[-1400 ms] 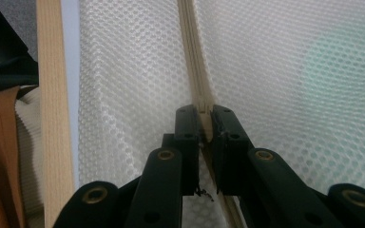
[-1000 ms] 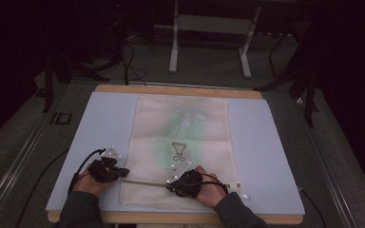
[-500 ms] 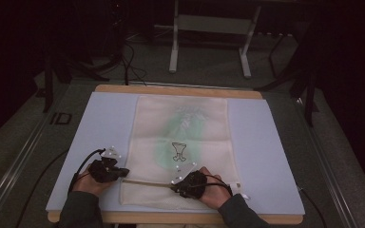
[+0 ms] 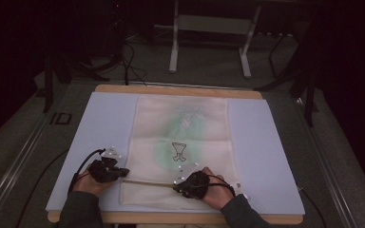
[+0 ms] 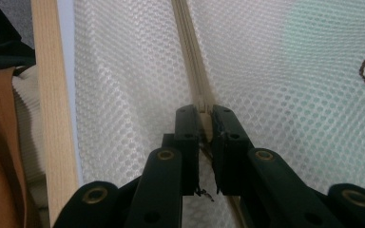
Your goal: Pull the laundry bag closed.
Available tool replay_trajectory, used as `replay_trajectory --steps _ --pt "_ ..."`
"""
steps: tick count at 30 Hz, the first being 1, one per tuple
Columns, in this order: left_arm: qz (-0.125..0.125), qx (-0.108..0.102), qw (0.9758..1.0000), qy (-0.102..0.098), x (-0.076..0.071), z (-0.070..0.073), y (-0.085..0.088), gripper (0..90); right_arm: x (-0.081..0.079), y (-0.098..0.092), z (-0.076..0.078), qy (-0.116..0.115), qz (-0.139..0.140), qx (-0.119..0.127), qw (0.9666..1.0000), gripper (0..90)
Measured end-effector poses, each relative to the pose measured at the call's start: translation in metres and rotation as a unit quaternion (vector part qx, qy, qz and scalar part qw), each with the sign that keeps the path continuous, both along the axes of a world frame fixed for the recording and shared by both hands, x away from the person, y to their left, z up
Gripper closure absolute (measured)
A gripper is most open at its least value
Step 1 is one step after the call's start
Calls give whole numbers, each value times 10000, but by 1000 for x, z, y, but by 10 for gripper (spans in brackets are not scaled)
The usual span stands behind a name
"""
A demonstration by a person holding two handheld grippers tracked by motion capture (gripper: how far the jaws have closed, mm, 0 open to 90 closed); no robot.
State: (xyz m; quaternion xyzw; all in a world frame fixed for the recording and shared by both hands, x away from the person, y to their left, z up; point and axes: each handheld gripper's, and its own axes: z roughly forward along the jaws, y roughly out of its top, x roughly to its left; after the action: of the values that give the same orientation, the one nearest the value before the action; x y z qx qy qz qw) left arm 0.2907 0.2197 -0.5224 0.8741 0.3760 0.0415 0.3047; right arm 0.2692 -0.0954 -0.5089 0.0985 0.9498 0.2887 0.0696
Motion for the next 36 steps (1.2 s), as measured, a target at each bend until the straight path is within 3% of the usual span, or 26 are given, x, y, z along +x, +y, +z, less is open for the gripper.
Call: replay_trajectory --steps 36 --pt "8 -10 10000 -2 0 0 0 900 2 -37 3 -22 -73 -159 9998 823"
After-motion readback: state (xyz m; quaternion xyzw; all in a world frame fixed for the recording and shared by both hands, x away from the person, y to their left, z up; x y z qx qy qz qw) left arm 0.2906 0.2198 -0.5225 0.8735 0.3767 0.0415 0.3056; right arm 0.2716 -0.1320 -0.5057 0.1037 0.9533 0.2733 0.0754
